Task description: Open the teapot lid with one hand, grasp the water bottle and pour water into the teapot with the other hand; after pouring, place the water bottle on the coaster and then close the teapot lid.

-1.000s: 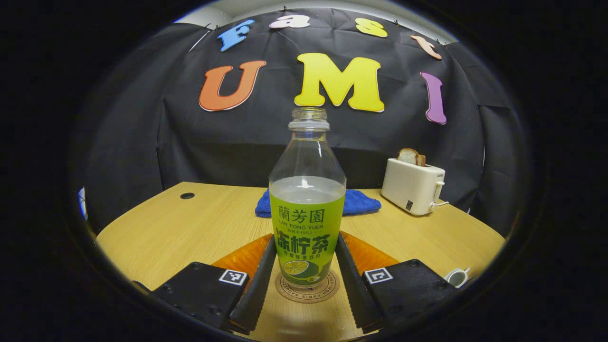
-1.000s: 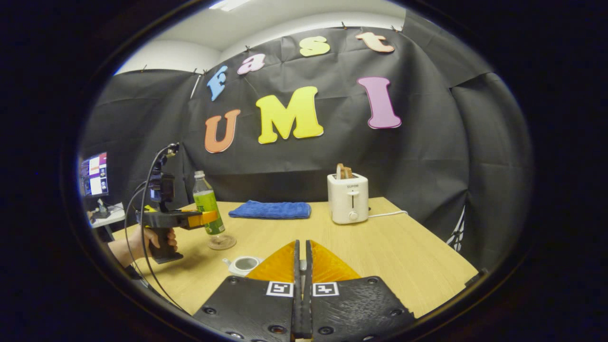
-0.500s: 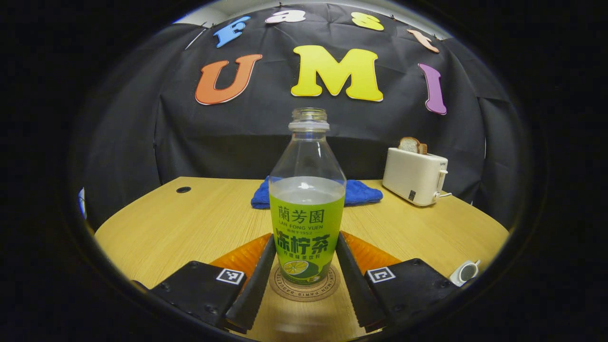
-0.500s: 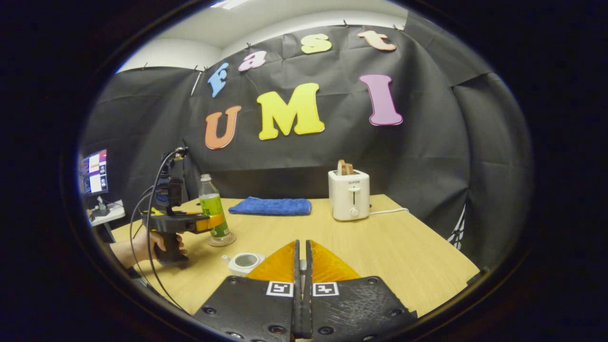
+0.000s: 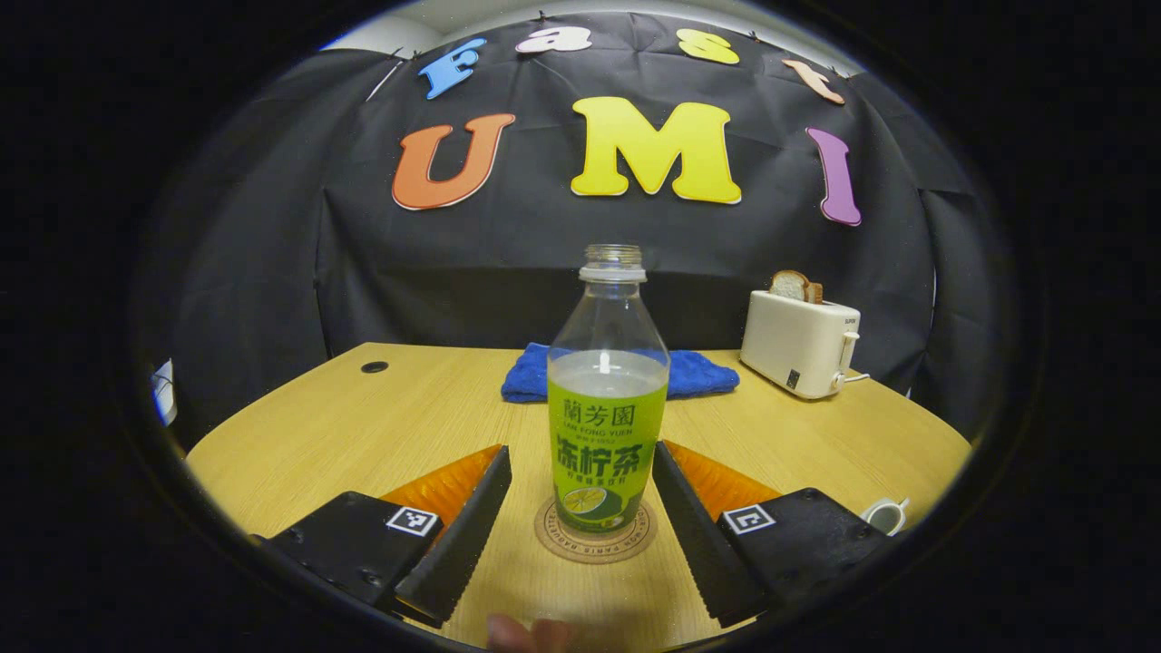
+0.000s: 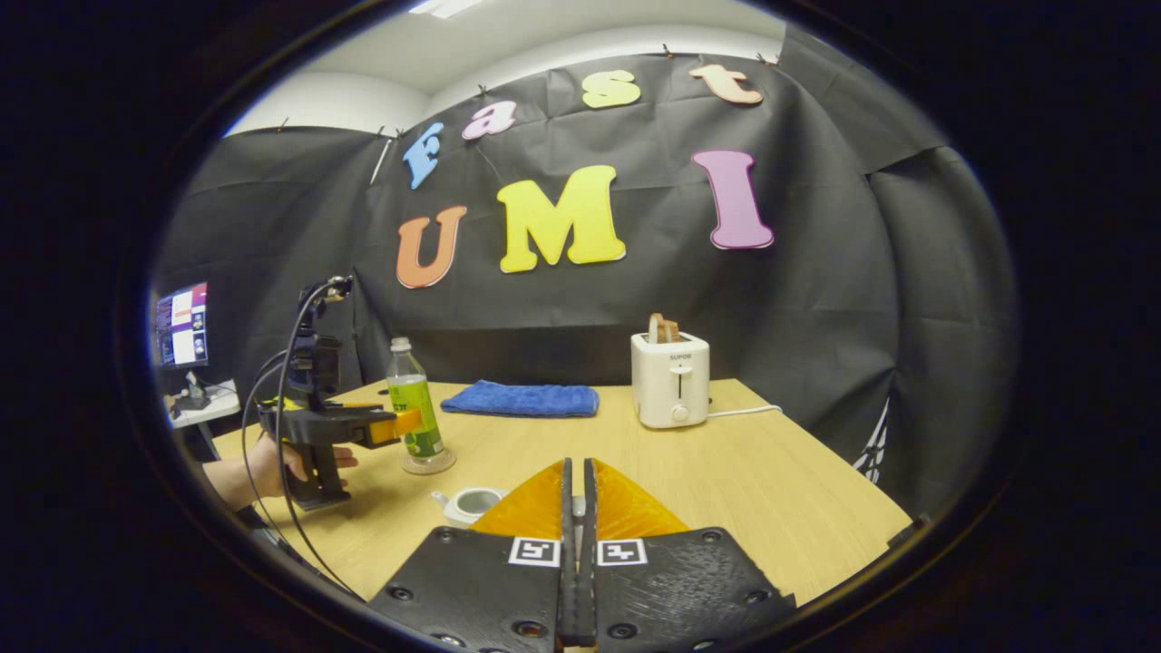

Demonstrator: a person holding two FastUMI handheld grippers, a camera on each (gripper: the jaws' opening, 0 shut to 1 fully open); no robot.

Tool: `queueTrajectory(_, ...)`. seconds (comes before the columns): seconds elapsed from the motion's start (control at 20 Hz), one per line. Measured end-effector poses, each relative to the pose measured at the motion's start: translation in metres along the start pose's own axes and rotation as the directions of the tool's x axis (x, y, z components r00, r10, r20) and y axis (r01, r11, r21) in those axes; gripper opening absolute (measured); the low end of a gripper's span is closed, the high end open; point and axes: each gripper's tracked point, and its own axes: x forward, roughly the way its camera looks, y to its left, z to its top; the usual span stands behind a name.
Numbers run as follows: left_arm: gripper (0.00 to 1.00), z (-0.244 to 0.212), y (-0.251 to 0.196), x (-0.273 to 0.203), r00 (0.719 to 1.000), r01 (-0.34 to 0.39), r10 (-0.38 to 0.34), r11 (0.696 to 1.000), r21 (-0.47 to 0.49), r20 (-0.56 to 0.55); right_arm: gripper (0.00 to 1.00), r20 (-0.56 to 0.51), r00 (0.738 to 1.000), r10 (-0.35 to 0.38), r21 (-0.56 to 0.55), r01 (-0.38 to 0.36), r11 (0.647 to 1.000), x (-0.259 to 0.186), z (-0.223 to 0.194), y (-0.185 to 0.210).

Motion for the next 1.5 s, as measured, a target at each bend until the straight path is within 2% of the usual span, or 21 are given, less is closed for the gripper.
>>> queueTrajectory(0.1,0.98,-0.008,0.011,-0.026,1.000,-0.023,0.023,1.000,-0.009,-0.017,0.00,0.008,1.000,0.018,-0.018,-0.018,1.000,0.005,0.002,0.008)
queueTrajectory(0.3,0.98,-0.004,0.030,-0.088,0.998,-0.059,0.060,0.998,-0.035,0.018,0.00,0.001,0.998,0.055,-0.022,-0.055,0.998,0.021,-0.003,0.024)
queueTrajectory(0.4,0.98,0.006,0.045,-0.113,0.994,-0.088,0.089,0.996,-0.017,0.065,0.00,0.003,0.997,0.075,-0.034,-0.075,0.997,0.028,0.000,0.036)
queueTrajectory(0.55,0.98,0.005,0.065,-0.149,0.987,-0.144,0.142,0.989,0.027,0.076,0.00,0.012,0.993,0.118,-0.053,-0.117,0.992,0.042,0.004,0.058)
queueTrajectory(0.75,0.98,-0.001,0.080,-0.186,0.977,-0.196,0.192,0.980,0.031,0.095,0.00,0.005,0.982,0.186,-0.093,-0.185,0.978,0.064,-0.006,0.089)
queueTrajectory(1.0,0.97,0.004,0.089,-0.213,0.962,-0.235,0.227,0.971,0.040,0.152,0.00,-0.049,0.975,0.216,-0.105,-0.220,0.970,0.087,-0.032,0.112)
queueTrajectory(1.5,0.97,0.004,0.100,-0.225,0.956,-0.261,0.254,0.965,0.032,0.146,0.00,-0.065,0.981,0.183,-0.107,-0.189,0.976,0.105,-0.053,0.106)
